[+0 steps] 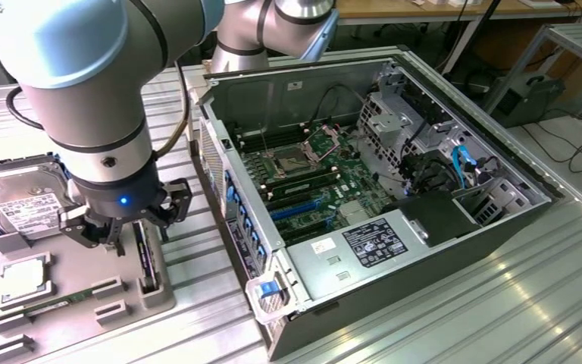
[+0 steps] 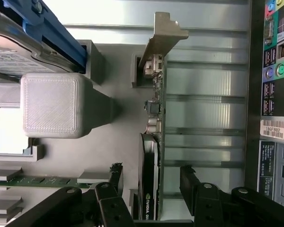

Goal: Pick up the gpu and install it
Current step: 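Pick up the gpu and move the gpu toward the slot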

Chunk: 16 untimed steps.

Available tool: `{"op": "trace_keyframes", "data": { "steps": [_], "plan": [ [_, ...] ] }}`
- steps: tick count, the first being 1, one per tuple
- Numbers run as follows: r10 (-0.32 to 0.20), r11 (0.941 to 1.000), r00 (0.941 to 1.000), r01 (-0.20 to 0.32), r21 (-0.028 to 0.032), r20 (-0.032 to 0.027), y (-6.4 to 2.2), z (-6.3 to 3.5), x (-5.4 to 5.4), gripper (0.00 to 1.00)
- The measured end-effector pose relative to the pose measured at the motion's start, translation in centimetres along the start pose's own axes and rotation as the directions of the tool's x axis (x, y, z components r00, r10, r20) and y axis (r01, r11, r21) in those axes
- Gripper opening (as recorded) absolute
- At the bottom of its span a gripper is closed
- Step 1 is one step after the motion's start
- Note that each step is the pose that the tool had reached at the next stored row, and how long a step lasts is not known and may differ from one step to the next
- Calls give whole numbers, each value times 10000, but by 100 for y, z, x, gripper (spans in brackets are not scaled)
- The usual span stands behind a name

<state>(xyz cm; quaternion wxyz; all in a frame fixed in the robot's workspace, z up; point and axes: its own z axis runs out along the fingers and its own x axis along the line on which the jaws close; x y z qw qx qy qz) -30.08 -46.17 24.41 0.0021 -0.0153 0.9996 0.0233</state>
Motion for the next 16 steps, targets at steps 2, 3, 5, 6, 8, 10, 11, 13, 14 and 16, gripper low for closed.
{"op": "trace_keyframes", "data": {
  "steps": [2,3,5,6,8,10,11,13,14,16],
  "plan": [
    [0,10000,10000,0,1,0,9,19,6,60],
    [0,10000,10000,0,1,-1,15,24,6,60],
    [-1,10000,10000,1,1,-1,17,25,6,60],
    [-1,10000,10000,1,0,-1,17,25,6,60],
    [0,10000,10000,0,0,0,17,25,6,60],
    [0,10000,10000,0,0,-1,17,25,6,60],
    [0,10000,10000,0,0,1,18,26,6,60],
    [0,10000,10000,0,0,1,22,26,6,60],
    [0,10000,10000,0,0,0,25,25,6,60],
    [1,10000,10000,-1,1,-1,34,25,6,60]
  ]
}}
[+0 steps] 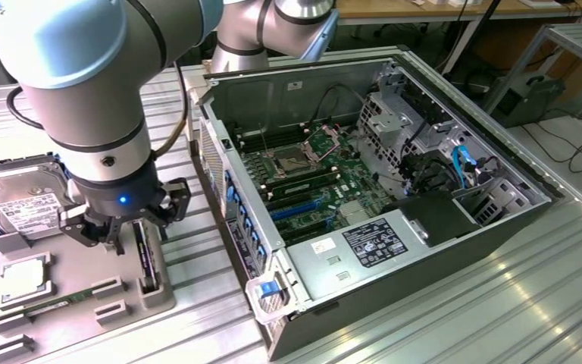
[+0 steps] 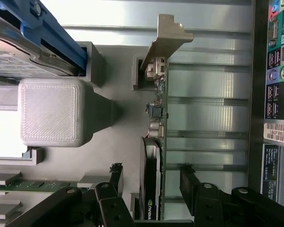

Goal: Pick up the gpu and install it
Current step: 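Pick up the gpu and move the gpu toward the slot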

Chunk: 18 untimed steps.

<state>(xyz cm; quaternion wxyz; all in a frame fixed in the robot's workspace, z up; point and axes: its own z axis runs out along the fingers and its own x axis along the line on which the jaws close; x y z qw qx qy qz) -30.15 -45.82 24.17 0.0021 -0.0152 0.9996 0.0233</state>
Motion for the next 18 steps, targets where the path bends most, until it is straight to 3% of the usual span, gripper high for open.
{"op": "trace_keyframes", "data": {
  "steps": [7,12,13,14,16,17,18],
  "plan": [
    [-1,10000,10000,1,-1,1,66,4,-2,60],
    [-2,10000,10000,2,-2,2,68,13,-2,60],
    [-1,10000,10000,1,0,0,67,28,-2,60],
    [0,10000,10000,0,0,0,58,121,-1,60],
    [-2,10000,10000,2,-1,1,16,210,0,60],
    [-2,10000,10000,2,0,0,15,211,0,40],
    [-2,10000,10000,2,-1,1,15,211,0,28]
  ]
}}
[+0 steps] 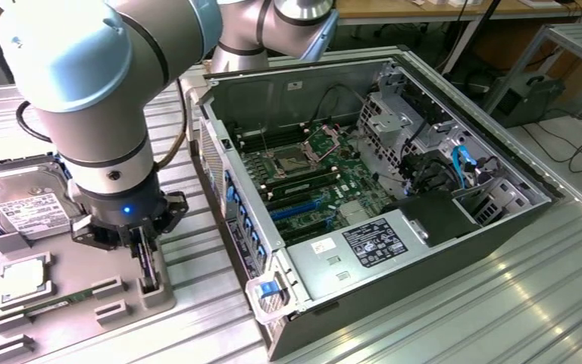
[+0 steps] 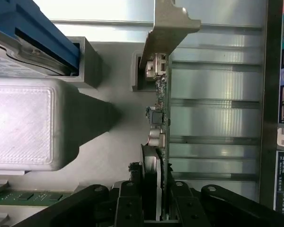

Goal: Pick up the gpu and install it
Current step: 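Pick up the gpu and move the gpu toward the slot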

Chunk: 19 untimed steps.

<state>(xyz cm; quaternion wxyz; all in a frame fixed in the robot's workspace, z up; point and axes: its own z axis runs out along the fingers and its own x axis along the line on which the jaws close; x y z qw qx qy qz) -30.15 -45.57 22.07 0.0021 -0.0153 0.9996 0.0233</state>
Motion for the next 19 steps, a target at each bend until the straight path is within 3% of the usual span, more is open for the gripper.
{"op": "trace_keyframes", "data": {
  "steps": [2,4,11,19],
  "plan": [
    [1,10000,10000,-1,0,-22,3,-59,0,28],
    [7,10000,9999,-7,-6,-166,11,-245,-5,28],
    [24,10000,9986,-25,-16,-530,23,-505,-32,28],
    [32,10000,9975,-34,-20,-709,26,-591,-41,28]
  ]
}}
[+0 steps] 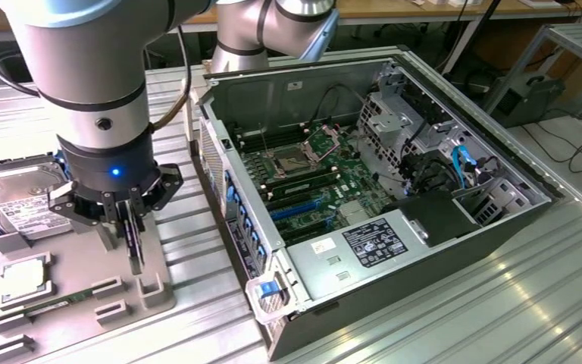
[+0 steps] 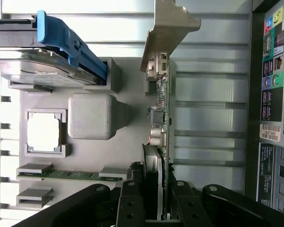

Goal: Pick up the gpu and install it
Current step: 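Pick up the gpu and move the gpu toward the slot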

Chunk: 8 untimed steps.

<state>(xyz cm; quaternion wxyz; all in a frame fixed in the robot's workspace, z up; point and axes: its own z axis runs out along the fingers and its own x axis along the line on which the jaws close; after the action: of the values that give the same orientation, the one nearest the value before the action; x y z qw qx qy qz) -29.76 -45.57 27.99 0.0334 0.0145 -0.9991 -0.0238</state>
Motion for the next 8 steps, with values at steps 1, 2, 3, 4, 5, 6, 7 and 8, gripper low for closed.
{"op": "trace_keyframes", "data": {
  "steps": [1,2,3,4,5,6,7,8],
  "plan": [
    [1,10000,10000,-1,-1,-16,1,-11,0,28],
    [2,10000,10000,-2,-1,-33,1,-23,0,28],
    [3,10000,10000,-3,-2,-48,2,-35,-1,28],
    [3,10000,10000,-3,-2,-67,2,-46,-1,28],
    [4,10000,10000,-4,-3,-82,3,-55,-2,28],
    [5,10000,9999,-5,-4,-101,4,-75,-2,28],
    [5,10000,9999,-6,-4,-119,4,-93,-2,28],
    [6,10000,9999,-6,-4,-140,5,-108,-2,28]
  ]
}}
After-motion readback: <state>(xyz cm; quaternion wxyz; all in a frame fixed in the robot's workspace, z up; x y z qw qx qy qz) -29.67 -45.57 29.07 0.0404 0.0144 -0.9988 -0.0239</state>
